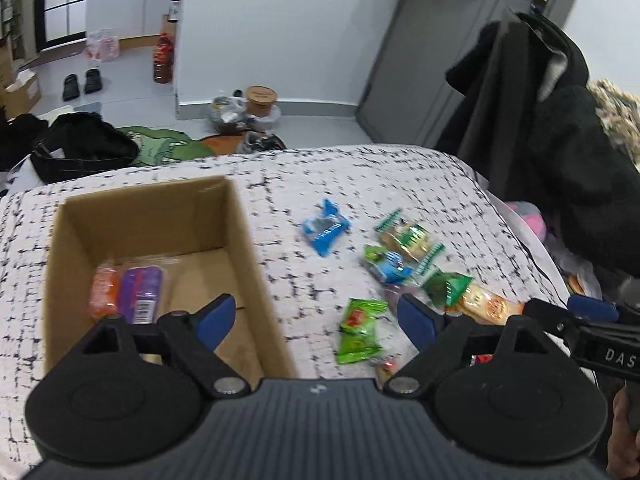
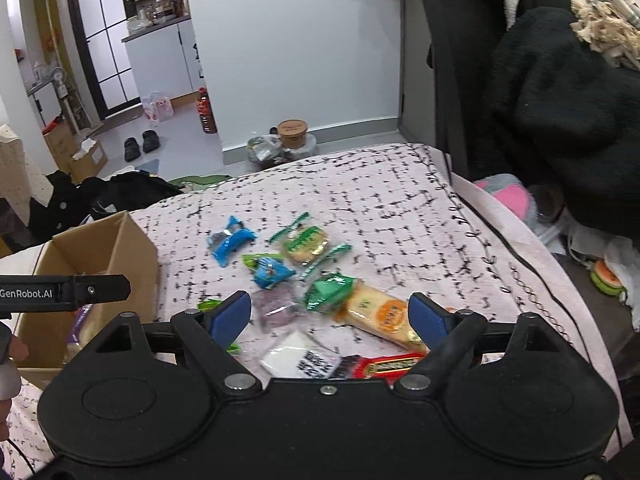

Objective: Organize snacks

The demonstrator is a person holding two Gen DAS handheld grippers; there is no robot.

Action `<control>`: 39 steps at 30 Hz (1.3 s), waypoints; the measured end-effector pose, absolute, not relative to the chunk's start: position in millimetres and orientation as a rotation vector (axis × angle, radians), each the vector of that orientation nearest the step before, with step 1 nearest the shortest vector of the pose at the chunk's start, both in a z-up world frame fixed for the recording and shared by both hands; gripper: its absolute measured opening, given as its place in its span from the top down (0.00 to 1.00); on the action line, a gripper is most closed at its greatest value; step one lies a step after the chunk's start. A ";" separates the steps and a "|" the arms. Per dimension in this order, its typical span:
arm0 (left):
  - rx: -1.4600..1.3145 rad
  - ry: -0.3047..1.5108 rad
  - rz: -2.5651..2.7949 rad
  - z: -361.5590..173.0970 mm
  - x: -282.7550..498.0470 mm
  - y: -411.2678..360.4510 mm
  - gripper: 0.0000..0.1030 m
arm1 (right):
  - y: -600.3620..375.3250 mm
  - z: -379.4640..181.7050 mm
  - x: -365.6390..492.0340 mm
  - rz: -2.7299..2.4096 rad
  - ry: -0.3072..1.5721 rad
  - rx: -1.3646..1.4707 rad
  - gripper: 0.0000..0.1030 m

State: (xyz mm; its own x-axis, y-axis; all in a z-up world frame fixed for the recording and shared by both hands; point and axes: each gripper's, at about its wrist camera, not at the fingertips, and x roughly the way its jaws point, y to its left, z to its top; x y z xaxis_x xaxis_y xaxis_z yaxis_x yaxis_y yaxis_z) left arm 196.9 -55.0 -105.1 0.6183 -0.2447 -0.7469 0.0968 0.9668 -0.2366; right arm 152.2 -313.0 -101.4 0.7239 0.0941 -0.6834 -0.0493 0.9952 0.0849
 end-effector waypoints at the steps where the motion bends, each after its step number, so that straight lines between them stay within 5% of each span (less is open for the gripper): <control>1: -0.172 0.887 -0.206 -105.4 196.2 -58.6 0.15 | -315.9 -102.1 151.9 0.075 0.758 0.061 0.17; 23: -0.049 0.987 -0.293 -128.5 205.5 -124.4 0.19 | -366.6 -131.4 162.9 0.087 0.784 0.113 0.23; 39: -0.020 1.157 -0.252 -170.1 225.0 -157.5 0.54 | -390.8 -165.3 194.2 0.183 0.719 0.217 0.37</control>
